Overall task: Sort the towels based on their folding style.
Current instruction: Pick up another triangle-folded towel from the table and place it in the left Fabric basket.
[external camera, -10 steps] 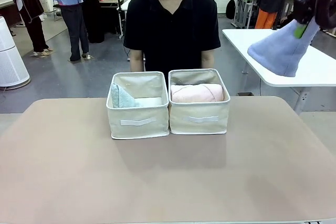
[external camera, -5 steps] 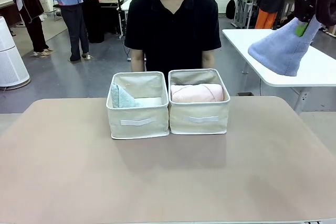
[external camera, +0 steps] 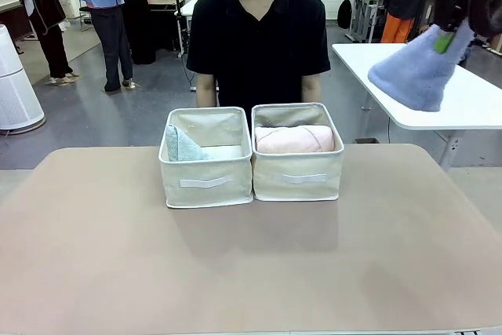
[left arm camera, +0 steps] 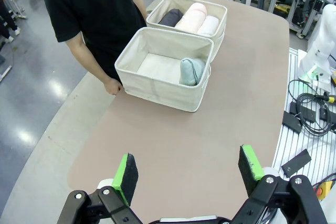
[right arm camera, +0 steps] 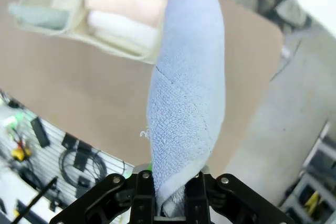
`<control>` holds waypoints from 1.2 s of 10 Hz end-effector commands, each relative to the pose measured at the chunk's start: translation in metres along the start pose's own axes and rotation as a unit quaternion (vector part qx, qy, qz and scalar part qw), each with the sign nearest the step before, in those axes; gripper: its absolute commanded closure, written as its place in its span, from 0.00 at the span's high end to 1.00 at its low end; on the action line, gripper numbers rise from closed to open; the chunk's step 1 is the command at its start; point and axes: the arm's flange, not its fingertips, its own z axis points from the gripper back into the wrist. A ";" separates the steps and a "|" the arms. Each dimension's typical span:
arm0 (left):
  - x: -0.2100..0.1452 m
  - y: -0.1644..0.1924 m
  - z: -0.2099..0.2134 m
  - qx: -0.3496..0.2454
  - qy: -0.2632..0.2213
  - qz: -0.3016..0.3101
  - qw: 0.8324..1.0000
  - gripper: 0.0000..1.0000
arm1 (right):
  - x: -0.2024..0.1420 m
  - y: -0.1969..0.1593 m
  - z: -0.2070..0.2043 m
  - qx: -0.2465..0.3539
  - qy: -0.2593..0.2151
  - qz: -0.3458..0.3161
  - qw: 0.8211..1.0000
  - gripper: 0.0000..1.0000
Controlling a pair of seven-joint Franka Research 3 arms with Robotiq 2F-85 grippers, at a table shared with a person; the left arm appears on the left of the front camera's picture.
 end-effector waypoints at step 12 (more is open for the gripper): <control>-0.001 -0.001 0.001 -0.002 0.003 -0.005 1.000 1.00 | 0.117 0.240 -0.114 0.020 -0.002 0.341 0.940 0.18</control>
